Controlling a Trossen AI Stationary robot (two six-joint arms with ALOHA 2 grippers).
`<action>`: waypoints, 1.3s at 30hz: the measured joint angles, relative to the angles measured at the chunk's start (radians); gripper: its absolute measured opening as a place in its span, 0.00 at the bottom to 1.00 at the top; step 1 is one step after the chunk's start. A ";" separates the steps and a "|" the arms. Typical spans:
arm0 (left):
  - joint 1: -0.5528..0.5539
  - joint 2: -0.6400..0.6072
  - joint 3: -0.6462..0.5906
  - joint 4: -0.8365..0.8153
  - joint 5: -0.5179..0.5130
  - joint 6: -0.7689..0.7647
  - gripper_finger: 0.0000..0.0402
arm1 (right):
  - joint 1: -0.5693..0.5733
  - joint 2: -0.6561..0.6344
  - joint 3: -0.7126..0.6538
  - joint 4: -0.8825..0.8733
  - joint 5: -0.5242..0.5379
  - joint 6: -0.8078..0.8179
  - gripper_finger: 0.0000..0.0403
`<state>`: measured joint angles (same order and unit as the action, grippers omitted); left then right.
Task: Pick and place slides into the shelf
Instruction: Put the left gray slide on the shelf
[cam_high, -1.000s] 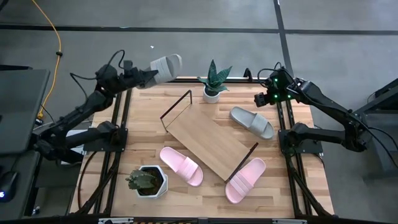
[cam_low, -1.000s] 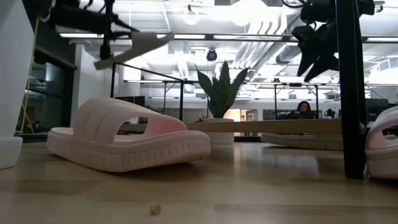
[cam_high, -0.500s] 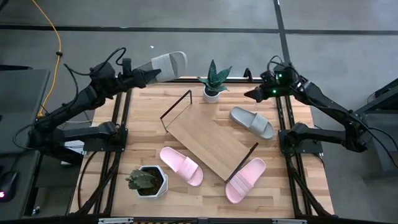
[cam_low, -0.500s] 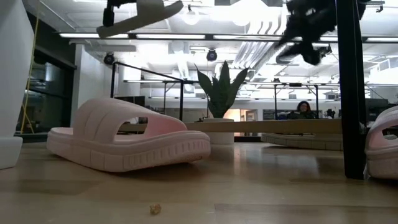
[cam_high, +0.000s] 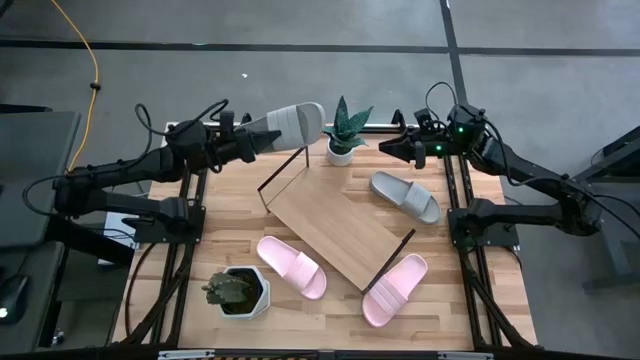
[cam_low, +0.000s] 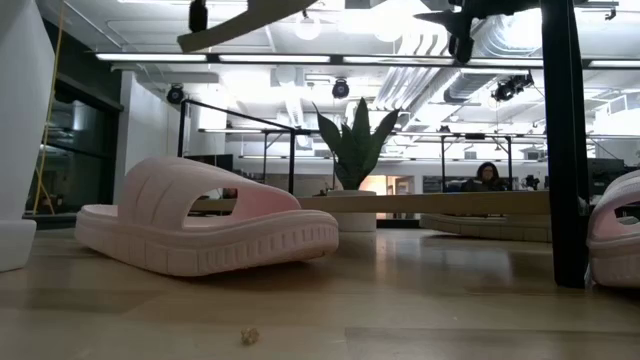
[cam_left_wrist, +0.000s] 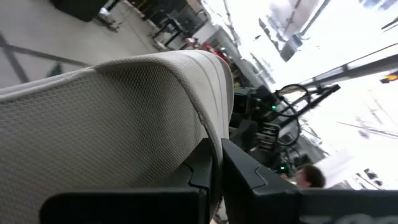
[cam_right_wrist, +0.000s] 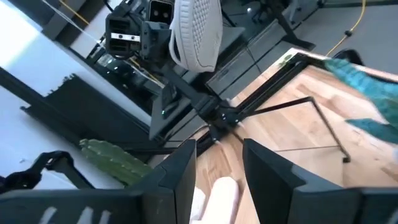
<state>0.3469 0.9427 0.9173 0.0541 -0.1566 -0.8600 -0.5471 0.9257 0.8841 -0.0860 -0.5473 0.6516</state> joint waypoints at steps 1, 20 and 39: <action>-0.015 0.009 0.000 0.010 -0.011 0.000 0.03 | 0.014 0.000 0.000 0.000 0.014 0.002 0.31; -0.177 0.117 0.000 0.083 -0.102 -0.011 0.03 | 0.180 0.008 0.000 0.131 0.164 0.029 0.51; -0.212 0.207 0.009 0.192 -0.125 -0.001 0.03 | 0.283 0.131 0.000 0.310 0.198 0.056 0.52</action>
<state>0.1349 1.1497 0.9266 0.2461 -0.2812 -0.8608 -0.2641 1.0568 0.8841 0.2241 -0.3496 0.7075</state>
